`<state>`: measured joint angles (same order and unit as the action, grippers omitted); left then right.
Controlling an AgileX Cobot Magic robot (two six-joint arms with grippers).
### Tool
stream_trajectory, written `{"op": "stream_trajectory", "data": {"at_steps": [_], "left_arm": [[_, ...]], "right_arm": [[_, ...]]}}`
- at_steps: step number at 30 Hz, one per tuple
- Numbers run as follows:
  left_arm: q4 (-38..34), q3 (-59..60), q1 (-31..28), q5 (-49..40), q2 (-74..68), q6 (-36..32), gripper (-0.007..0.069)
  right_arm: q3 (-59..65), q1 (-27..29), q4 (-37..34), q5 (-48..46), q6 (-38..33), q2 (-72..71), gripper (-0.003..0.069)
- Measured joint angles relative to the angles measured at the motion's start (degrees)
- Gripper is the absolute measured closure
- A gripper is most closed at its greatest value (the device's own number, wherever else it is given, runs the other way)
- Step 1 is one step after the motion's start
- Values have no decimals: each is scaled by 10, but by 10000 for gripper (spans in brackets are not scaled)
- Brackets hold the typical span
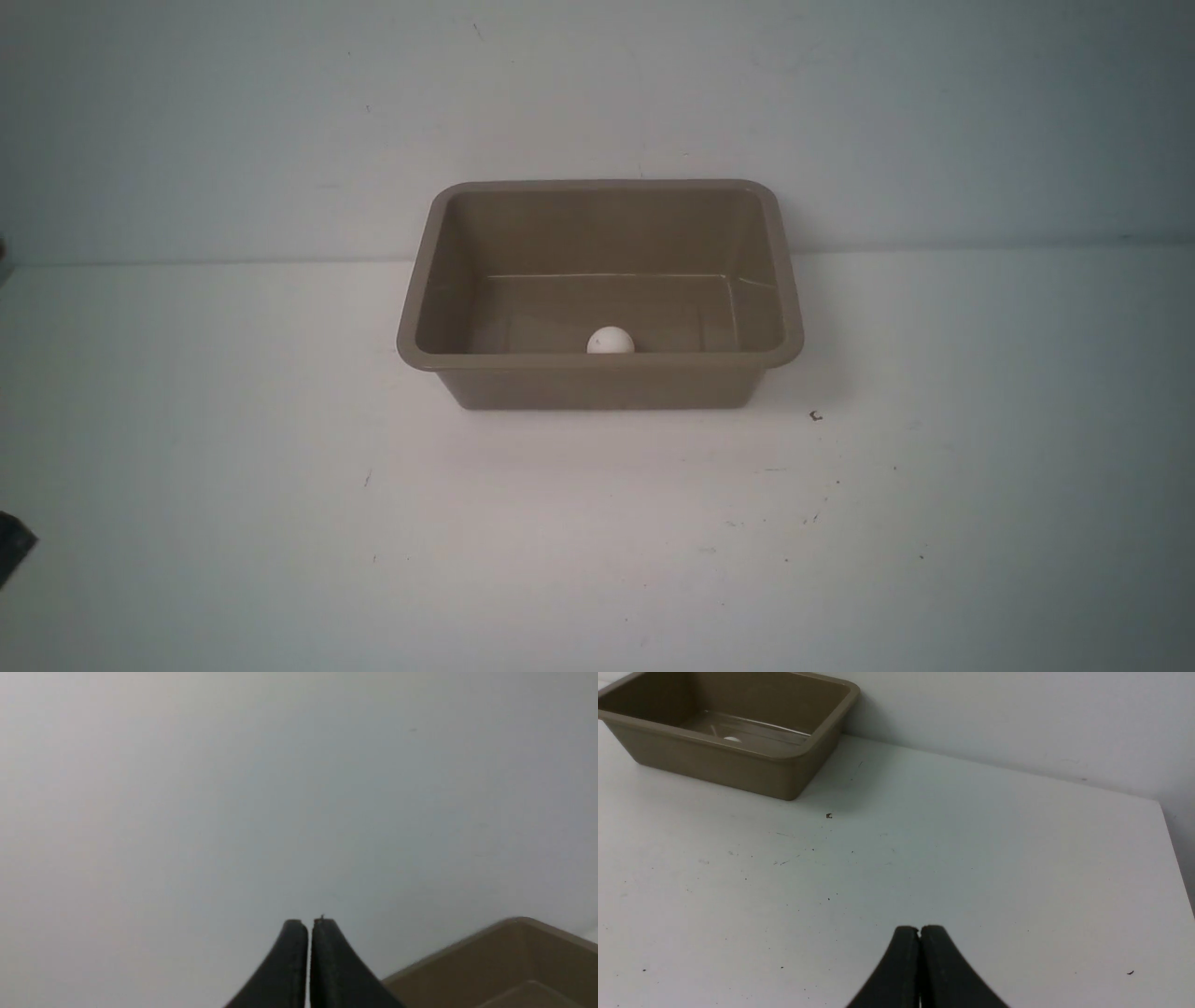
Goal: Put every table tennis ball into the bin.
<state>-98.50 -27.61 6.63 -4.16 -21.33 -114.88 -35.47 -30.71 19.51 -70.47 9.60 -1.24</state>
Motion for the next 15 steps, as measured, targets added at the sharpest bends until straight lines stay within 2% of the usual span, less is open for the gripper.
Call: {"op": "stream_trajectory", "data": {"at_steps": [5,9,15], "left_arm": [[-1,1,-61,19,66,0,629],[-2,3,-70,32,100,6,629],[-8,60,-71,109,157,44,629]], "right_arm": [[0,0,0,0,0,0,676],[0,0,0,0,0,0,676],[0,0,0,0,0,0,676]]}}
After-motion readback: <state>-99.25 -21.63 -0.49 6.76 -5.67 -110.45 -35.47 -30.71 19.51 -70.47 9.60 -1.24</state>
